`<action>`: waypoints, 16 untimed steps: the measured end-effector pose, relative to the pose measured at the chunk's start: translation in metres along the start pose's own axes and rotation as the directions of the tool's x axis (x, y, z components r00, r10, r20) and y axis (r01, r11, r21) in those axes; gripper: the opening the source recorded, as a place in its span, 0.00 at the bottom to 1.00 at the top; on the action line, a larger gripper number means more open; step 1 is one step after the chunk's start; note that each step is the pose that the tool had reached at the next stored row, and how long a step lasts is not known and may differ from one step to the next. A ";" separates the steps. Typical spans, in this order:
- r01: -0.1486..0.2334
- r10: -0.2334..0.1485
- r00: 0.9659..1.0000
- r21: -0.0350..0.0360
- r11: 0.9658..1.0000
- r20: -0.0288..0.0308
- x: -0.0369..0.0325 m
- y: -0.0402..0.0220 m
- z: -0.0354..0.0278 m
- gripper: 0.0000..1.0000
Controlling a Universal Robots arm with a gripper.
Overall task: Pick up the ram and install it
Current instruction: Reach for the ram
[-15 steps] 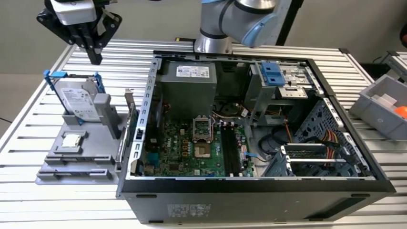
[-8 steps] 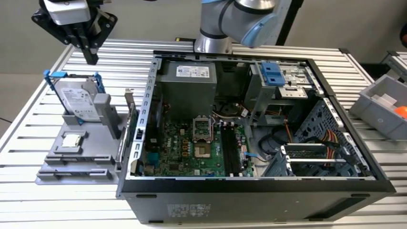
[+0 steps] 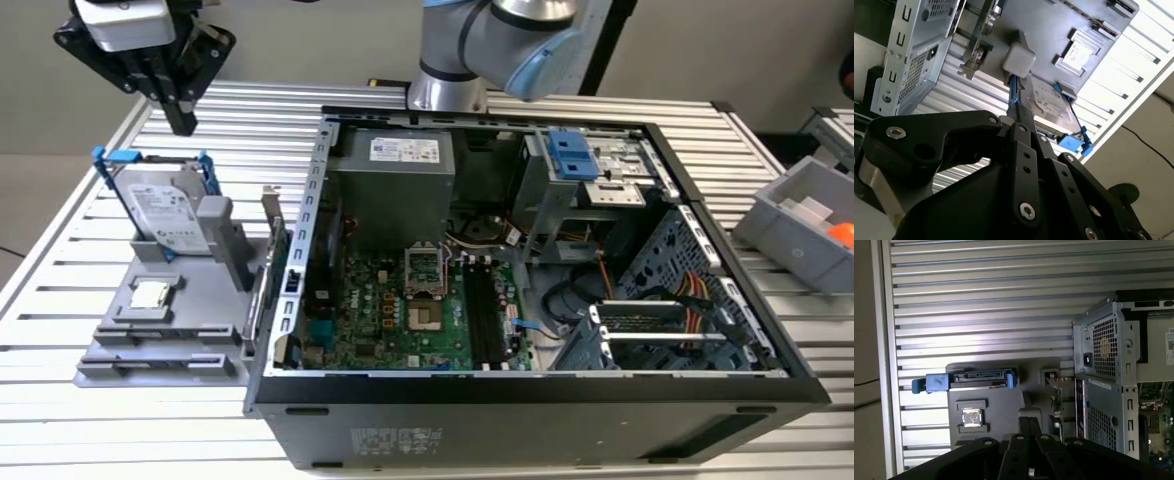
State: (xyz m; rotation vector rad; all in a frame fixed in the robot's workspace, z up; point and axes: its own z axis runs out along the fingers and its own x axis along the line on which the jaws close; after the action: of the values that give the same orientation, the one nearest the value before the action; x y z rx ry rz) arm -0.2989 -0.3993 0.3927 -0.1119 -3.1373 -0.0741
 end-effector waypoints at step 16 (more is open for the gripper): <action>0.000 0.000 1.000 0.000 1.000 0.000 0.0184 -0.0014 0.0000 0.00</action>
State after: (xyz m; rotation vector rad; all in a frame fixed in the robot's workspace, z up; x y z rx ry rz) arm -0.3174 -0.3993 0.3926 -0.1120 -3.1374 -0.0742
